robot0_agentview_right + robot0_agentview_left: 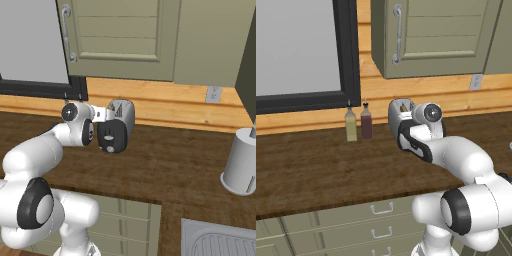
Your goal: Start the toaster. Once the lever pops up, take the bread to the plate on the dining counter.
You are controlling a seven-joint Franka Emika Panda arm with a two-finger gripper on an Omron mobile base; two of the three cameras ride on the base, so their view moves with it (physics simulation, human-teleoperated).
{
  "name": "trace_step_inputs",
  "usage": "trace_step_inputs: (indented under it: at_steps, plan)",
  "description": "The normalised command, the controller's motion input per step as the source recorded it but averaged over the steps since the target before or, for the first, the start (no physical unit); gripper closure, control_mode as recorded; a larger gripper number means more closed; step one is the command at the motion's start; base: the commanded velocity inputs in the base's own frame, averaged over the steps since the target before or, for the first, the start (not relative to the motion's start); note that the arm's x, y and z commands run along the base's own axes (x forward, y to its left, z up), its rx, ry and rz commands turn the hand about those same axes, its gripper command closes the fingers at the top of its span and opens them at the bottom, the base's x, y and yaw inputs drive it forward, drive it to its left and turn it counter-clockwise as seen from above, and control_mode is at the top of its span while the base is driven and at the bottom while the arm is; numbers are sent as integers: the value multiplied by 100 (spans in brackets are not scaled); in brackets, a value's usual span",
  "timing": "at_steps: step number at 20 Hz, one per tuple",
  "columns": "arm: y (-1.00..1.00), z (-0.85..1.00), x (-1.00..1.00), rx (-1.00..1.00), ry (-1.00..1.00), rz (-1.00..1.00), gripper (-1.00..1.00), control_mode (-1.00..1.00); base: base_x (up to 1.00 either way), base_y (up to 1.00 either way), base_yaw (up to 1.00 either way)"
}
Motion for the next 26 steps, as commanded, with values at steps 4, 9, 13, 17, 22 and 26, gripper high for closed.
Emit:
trace_step_inputs:
  at_steps: [4,9,13,17,22,26]
  plan:
    - [0,0,0,0,0,0,-100,-100,0,0,0]
    - [0,0,0,0,0,0,-100,-100,0,0,0]
    - [0,0,0,0,0,0,-100,-100,0,0,0]
    - [0,0,0,0,0,0,-100,-100,0,0,0]
    - [0,0,0,0,0,0,-100,-100,0,0,0]
    - [0,0,0,0,0,0,-100,-100,0,0,0]
